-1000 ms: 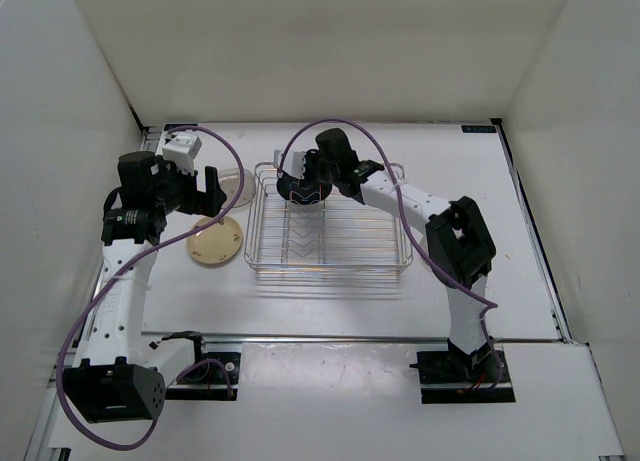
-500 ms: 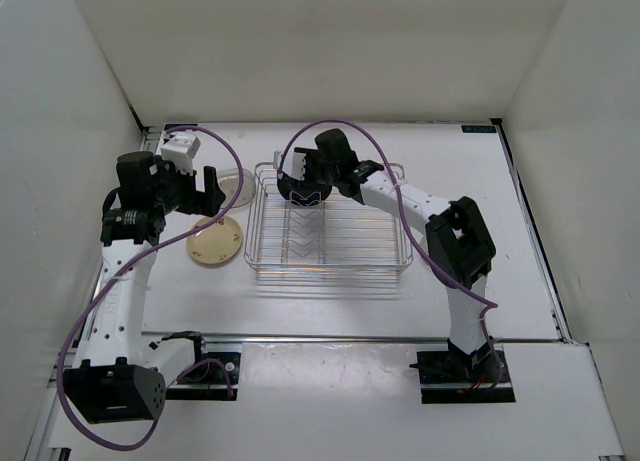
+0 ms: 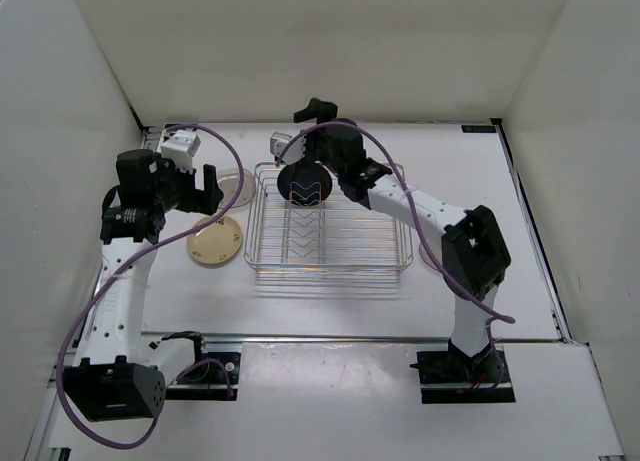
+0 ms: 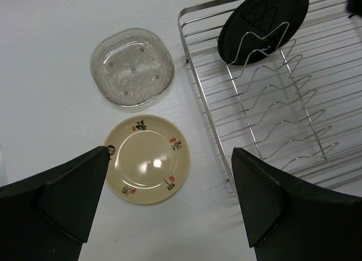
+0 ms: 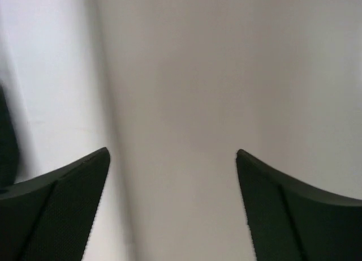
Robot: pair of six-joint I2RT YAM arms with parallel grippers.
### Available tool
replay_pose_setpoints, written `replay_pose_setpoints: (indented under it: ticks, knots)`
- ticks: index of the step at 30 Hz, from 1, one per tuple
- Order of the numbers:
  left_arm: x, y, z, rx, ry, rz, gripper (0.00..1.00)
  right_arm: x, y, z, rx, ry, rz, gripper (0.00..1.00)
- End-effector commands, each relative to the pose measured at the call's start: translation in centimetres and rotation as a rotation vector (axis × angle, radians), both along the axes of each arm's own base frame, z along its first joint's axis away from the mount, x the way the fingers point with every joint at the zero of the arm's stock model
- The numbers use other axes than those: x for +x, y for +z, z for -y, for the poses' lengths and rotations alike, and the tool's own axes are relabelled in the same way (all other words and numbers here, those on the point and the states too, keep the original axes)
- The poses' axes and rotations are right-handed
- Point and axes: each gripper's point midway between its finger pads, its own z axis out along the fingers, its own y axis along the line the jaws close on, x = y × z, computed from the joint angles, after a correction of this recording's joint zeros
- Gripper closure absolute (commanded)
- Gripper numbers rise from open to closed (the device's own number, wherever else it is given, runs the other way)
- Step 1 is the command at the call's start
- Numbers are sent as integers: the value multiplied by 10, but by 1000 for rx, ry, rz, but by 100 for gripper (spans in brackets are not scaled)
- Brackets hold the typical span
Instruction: Load the plates into the dish rack
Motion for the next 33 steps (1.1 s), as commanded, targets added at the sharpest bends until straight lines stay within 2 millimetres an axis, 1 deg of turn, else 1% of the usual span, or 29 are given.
replay_pose_setpoints:
  ticks: [1, 2, 3, 4, 5, 6, 7, 8, 9, 10, 11, 12, 13, 15, 16, 17, 18, 19, 20, 21, 22, 23, 24, 25, 26, 28, 30, 31, 33]
  knots:
    - [17, 15, -18, 71, 45, 46, 0, -12, 157, 51, 93, -166, 501, 0]
    - [22, 11, -22, 89, 55, 40, 0, -4, 157, 77, 89, -263, 476, 0]
    - [33, 4, -31, 116, 82, 29, 0, -9, 173, 96, 121, -307, 456, 0]
    - [39, -1, -35, 116, 91, 21, 0, -1, 158, 117, 134, -359, 311, 0]
    - [44, -7, -40, 115, 102, 8, 0, -4, 164, 136, 181, -406, 243, 0]
    - [54, -18, -48, 97, 106, -20, 0, -1, 152, 151, 197, -452, 146, 0]
    - [59, -25, -50, 81, 100, -37, 0, 0, 162, 178, 316, -499, 57, 0]
    - [65, -25, -51, 64, 86, -33, 4, -8, 147, 195, 303, -529, -33, 0]
    - [73, -40, -58, 38, 86, -76, 5, -12, 143, 206, 334, -545, -65, 0]
    - [76, -45, -56, 12, 62, -91, 6, -13, 116, 226, 361, -589, -134, 0]
    - [86, -42, -59, 7, 61, -80, 6, -24, 119, 235, 398, -575, -152, 0]
    - [94, -58, -66, -21, 75, -125, 8, -27, 108, 243, 416, -593, -185, 0]
    - [99, -62, -69, -32, 74, -136, 9, -29, 98, 258, 439, -621, -220, 0]
    - [112, -60, -71, -69, 46, -133, 11, -41, 67, 275, 500, -644, -318, 0]
    - [121, -66, -74, -94, 30, -144, 11, -50, 46, 273, 525, -632, -391, 0]
    - [126, -68, -72, -108, 14, -149, 12, -55, 36, 276, 534, -631, -426, 0]
    - [131, -80, -75, -124, 13, -174, 12, -57, 28, 282, 551, -637, -451, 0]
    - [136, -81, -74, -136, 0, -176, 14, -63, 23, 285, 565, -639, -478, 0]
    - [142, -77, -74, -142, -12, -164, 15, -68, 1, 286, 580, -641, -556, 0]
    - [147, -89, -77, -161, -14, -187, 15, -75, 1, 286, 600, -623, -578, 0]
    - [154, -85, -76, -180, -22, -181, 19, -79, -11, 293, 639, -639, -625, 0]
    - [156, -91, -74, -204, -25, -203, 19, -84, -22, 292, 651, -632, -681, 0]
    - [160, -107, -74, -222, -32, -234, 19, -92, -23, 282, 673, -566, -738, 0]
    - [161, -115, -72, -246, -34, -262, 19, -96, -34, 281, 682, -562, -776, 0]
    - [165, -118, -72, -254, -42, -265, 20, -99, -36, 285, 712, -565, -796, 0]
    - [168, -139, -71, -278, -45, -314, 21, -105, -44, 285, 729, -549, -836, 0]
    - [170, -146, -70, -296, -52, -343, 24, -111, -57, 283, 740, -538, -887, 0]
    - [168, -158, -69, -307, -49, -375, 24, -112, -60, 286, 746, -540, -898, 0]
    - [171, -160, -70, -303, -54, -380, 24, -116, -69, 288, 755, -550, -925, 0]
